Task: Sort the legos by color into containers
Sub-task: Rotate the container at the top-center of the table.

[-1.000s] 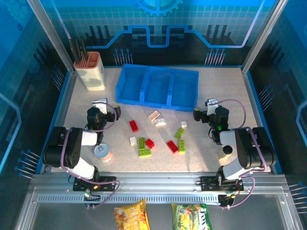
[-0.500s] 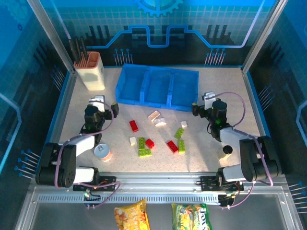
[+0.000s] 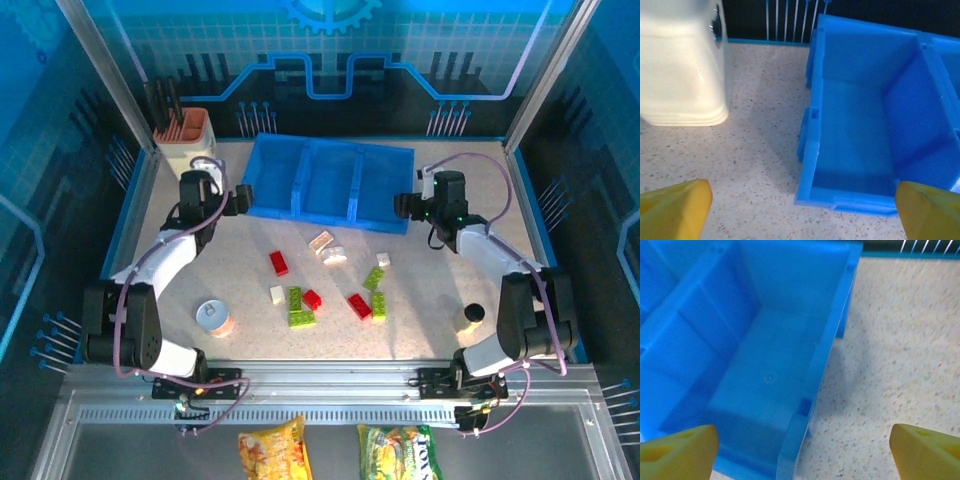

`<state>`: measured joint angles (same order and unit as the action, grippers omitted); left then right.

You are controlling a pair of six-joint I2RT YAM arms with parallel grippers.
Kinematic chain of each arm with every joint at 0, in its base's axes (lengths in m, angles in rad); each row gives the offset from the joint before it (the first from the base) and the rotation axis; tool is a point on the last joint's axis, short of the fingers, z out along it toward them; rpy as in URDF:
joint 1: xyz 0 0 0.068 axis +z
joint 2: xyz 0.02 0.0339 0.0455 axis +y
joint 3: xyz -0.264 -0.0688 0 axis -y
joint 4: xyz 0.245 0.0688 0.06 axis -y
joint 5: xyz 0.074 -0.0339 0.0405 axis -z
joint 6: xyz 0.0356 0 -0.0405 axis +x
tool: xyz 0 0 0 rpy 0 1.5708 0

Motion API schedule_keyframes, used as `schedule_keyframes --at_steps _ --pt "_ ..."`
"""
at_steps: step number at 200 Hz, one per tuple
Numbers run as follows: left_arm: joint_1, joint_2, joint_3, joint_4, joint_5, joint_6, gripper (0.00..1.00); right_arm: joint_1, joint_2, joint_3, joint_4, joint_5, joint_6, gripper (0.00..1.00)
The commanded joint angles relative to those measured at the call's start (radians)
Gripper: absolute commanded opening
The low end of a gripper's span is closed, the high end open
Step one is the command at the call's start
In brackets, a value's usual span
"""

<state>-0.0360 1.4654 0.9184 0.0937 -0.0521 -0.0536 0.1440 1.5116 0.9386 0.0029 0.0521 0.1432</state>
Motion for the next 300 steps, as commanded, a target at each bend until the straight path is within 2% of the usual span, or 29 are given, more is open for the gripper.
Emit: schedule_keyframes --at_steps 1,24,57,92,137,208,249,300 --pt "-0.005 0.087 0.106 -0.167 0.054 -0.009 0.94 0.009 0.059 0.069 -0.149 -0.033 0.024 0.83" --pt "-0.005 0.188 0.224 -0.239 0.059 -0.003 0.93 -0.001 0.100 0.104 -0.206 -0.024 0.018 0.76" --pt "-0.005 0.329 0.385 -0.343 0.069 -0.008 0.92 -0.049 0.122 0.130 -0.263 -0.013 0.013 0.73" --pt "-0.006 0.390 0.438 -0.409 0.028 -0.038 0.89 -0.103 0.143 0.153 -0.288 -0.009 0.009 0.71" --pt "-0.005 0.333 0.329 -0.416 -0.068 -0.063 0.87 -0.127 0.149 0.185 -0.294 -0.036 -0.026 0.71" --pt "-0.004 0.231 0.236 -0.438 -0.106 -0.074 0.85 -0.112 0.113 0.224 -0.317 -0.097 -0.037 0.70" --pt "-0.003 0.170 0.245 -0.464 -0.052 -0.093 0.86 -0.056 0.006 0.257 -0.429 -0.056 -0.012 0.77" --pt "-0.004 0.079 0.282 -0.584 0.064 -0.120 0.86 0.079 -0.097 0.266 -0.618 -0.021 0.012 0.77"
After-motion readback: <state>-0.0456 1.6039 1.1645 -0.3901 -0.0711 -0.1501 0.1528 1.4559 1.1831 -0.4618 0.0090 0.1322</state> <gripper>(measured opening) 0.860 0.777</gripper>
